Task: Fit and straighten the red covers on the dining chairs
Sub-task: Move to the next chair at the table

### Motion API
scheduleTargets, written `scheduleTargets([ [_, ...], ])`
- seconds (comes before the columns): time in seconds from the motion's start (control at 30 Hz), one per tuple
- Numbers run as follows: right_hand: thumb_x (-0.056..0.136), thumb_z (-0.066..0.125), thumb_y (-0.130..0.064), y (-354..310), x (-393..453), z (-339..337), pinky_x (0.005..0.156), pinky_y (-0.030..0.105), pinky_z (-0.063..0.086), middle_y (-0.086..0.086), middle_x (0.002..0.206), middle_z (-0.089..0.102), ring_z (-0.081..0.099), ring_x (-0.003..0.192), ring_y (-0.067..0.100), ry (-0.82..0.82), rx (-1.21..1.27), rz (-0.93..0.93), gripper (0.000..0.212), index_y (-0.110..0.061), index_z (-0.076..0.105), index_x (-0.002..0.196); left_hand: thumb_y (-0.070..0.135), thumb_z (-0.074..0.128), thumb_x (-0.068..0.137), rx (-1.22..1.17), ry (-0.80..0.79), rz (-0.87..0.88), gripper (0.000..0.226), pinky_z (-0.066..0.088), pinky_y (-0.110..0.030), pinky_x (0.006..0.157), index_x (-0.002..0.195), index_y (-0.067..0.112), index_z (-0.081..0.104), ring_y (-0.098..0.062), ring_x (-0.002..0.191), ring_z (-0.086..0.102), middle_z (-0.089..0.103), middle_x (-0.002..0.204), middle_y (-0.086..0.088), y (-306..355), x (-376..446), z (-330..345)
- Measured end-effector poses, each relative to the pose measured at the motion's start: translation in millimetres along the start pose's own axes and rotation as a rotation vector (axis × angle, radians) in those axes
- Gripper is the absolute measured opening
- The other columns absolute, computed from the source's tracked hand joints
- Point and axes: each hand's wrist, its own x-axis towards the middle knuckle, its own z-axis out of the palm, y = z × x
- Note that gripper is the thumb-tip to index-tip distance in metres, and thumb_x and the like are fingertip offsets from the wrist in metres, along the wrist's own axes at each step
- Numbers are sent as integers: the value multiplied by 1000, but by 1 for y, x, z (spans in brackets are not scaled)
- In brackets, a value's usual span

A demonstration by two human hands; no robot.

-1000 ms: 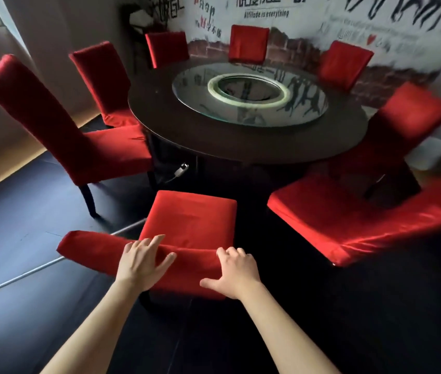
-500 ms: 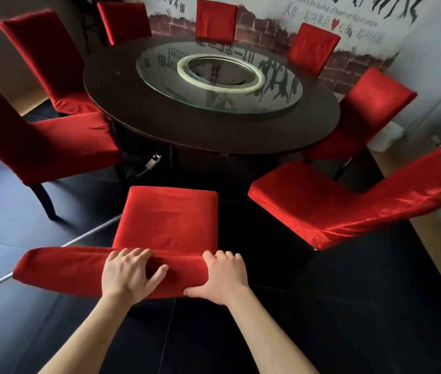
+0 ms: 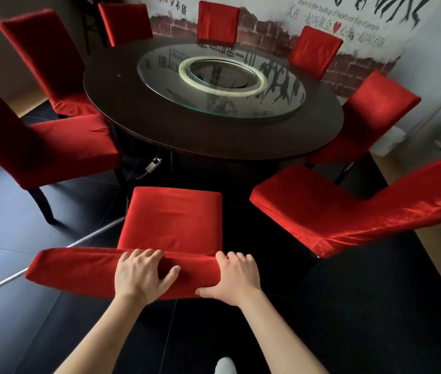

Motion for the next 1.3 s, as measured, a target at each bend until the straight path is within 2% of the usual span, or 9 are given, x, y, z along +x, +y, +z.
scheduleTargets([
  [0.3,59,42,-93,27,43,-13,98,45,35,8,122,58,52,115,30,-55,-36,7,103,-19,43,130,69,35,76,-5,-2,-12,64,49,-38,68,83,18,74,-25,70,65,69,73,2,13,48,15],
  [0.43,57,41,-95,25,50,-10,94,46,37,8,118,59,53,112,31,-43,-38,0,101,-19,45,126,68,36,75,-4,12,1,64,49,-38,67,82,17,74,-26,68,65,69,72,1,9,51,14],
  [0.6,57,42,-94,24,48,-9,92,46,38,7,115,60,54,110,30,-24,-32,-10,99,-20,47,122,74,28,74,40,-55,-35,69,46,-36,70,79,20,71,-22,73,66,69,73,3,8,51,12],
  [0.93,58,44,-93,30,43,-7,90,42,40,6,109,62,56,103,28,15,1,-69,93,-20,51,115,70,37,74,22,-26,-65,57,46,-35,66,58,20,58,-22,55,61,58,53,4,14,39,14],
  [1.17,58,41,-93,24,29,1,90,43,40,7,109,63,57,102,29,31,19,-67,98,-18,51,119,67,40,73,15,21,-40,54,48,-35,65,58,19,59,-23,56,61,60,54,4,11,27,11],
  [1.3,59,41,-93,19,26,0,88,43,41,7,105,63,58,99,29,54,38,-57,94,-17,52,114,66,40,73,20,35,-20,54,48,-36,62,59,19,62,-23,55,62,61,54,3,9,32,6],
])
